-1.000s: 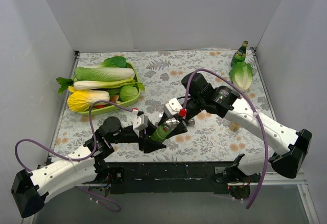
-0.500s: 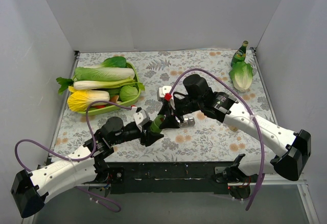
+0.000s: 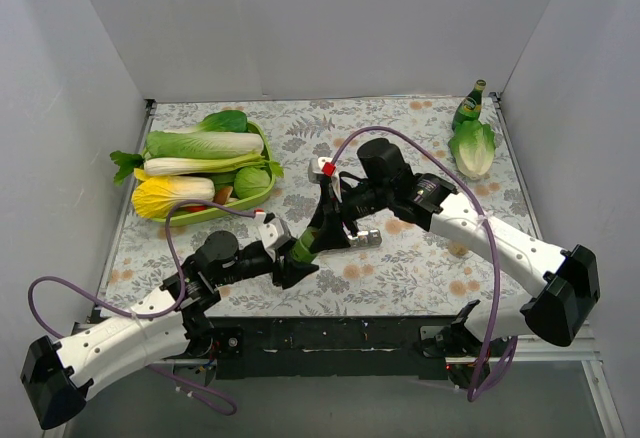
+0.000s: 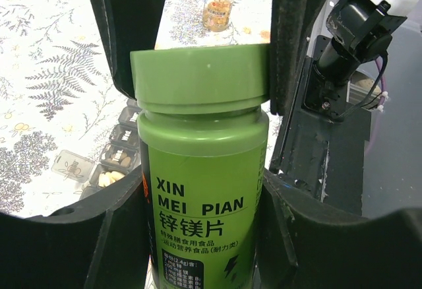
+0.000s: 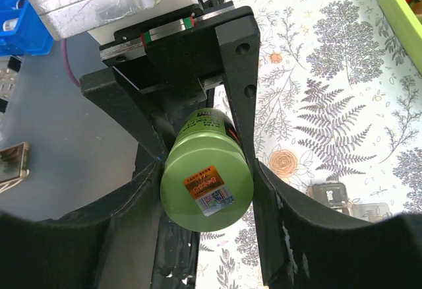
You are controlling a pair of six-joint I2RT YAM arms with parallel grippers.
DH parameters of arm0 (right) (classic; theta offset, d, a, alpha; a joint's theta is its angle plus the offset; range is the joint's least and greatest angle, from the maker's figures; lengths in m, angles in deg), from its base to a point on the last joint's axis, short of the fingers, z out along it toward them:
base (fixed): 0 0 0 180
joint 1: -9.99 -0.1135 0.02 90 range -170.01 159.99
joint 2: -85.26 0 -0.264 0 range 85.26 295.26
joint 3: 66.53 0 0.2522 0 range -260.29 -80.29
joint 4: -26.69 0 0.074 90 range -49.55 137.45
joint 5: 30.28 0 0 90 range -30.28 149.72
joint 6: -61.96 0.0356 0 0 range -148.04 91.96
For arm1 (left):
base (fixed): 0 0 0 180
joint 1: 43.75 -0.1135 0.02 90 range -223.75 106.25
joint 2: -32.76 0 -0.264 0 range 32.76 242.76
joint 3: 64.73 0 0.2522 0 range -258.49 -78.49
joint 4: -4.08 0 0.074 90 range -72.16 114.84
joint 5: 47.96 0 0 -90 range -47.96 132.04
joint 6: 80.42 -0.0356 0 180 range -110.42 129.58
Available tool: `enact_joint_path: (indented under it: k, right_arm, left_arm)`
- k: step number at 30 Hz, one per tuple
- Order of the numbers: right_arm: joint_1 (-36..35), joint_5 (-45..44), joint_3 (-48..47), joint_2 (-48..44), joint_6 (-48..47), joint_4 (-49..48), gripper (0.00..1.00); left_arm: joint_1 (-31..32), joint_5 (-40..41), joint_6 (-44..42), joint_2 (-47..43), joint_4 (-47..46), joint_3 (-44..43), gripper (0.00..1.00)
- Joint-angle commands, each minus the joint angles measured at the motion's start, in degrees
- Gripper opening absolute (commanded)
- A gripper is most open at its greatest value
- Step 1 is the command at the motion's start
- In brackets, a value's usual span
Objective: Sort the pills into containers
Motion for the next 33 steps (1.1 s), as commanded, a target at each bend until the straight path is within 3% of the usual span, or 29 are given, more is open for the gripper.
enact_joint_path:
  k: [1,15,18,21,25,28,33]
  right_arm:
    - [-1.1,3.4,1.0,1.5,4.0,2.8,0.46]
    - [-1.4,-8.9,4.7,2.9,19.0,1.3,0.47]
    - [-1.4,-7.1,4.9,3.5,20.3,0.6,0.49]
    - [-1.3,-3.9,4.5,3.7,20.7,-1.2,0.55]
    - [0.2,0.5,2.0,3.7,20.0,-4.1,0.76]
    - [2.6,6.3,1.7,3.4,20.4,-8.5,0.84]
    - [3.0,13.1,2.5,1.5,17.6,-12.5,0.89]
  left_arm:
    - [-0.4,0.2,-1.5,-2.3,-9.6,-2.3,0.00]
    - [-0.4,12.0,-3.6,1.3,-12.4,-4.3,0.00]
    - [-0.4,12.2,-4.5,1.6,-11.8,-4.5,0.00]
    - [-0.4,10.9,-4.4,1.6,-11.5,-4.1,0.00]
    - [-0.4,9.2,-3.2,0.5,-10.9,-2.5,0.00]
    - [-0.4,7.6,-1.7,-0.1,-10.0,-1.6,0.00]
    - [-0.4,5.9,-0.5,-1.0,-10.1,-0.3,0.00]
